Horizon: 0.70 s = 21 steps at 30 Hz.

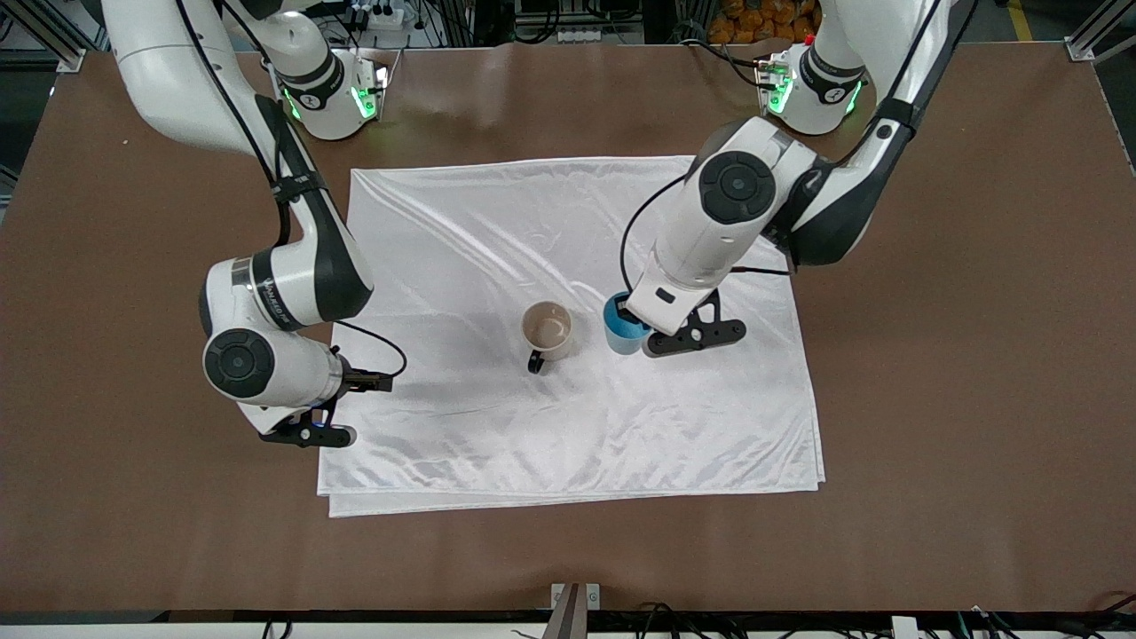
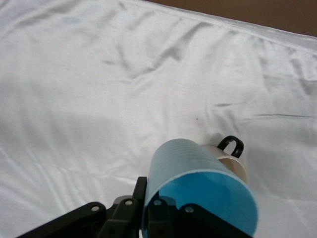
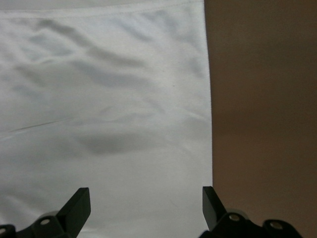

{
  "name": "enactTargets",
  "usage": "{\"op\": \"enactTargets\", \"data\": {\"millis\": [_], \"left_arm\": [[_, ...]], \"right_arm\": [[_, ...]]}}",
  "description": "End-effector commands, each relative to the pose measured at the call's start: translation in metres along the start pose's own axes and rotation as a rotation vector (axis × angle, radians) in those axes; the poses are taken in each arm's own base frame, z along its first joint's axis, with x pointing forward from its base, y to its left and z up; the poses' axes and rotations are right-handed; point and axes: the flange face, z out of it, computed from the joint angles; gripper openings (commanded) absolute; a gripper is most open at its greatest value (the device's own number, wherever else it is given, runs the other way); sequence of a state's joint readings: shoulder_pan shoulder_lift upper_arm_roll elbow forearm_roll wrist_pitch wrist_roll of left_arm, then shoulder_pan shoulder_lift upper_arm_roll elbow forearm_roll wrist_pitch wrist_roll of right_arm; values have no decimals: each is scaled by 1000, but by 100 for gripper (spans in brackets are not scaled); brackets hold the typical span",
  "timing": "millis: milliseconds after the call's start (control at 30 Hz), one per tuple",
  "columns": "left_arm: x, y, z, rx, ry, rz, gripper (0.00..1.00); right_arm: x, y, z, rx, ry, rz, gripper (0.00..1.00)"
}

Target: Place blue cup into white mug on cloth

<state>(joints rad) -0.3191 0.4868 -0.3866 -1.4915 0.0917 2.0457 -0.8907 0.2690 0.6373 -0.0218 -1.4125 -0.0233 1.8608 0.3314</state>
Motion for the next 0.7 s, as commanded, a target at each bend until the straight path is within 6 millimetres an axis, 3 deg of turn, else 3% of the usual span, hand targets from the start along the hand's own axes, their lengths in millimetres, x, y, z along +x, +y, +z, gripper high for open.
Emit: {"op": "enactTargets", "data": {"millis": [0, 233, 433, 667], "left_arm": [[-10, 27, 15, -33, 4, -42, 0], [-34, 61, 47, -92, 13, -37, 0], [-50, 81, 66, -142, 22, -78, 0], [-59, 88, 91, -141, 13, -77, 0]], "right_arm": [[-14, 14, 2, -46, 2, -32, 100], [-32, 26, 15, -32, 29, -27, 100], [-53, 26, 14, -38, 11, -37, 100], [-82, 34, 8, -42, -5, -42, 100]]}}
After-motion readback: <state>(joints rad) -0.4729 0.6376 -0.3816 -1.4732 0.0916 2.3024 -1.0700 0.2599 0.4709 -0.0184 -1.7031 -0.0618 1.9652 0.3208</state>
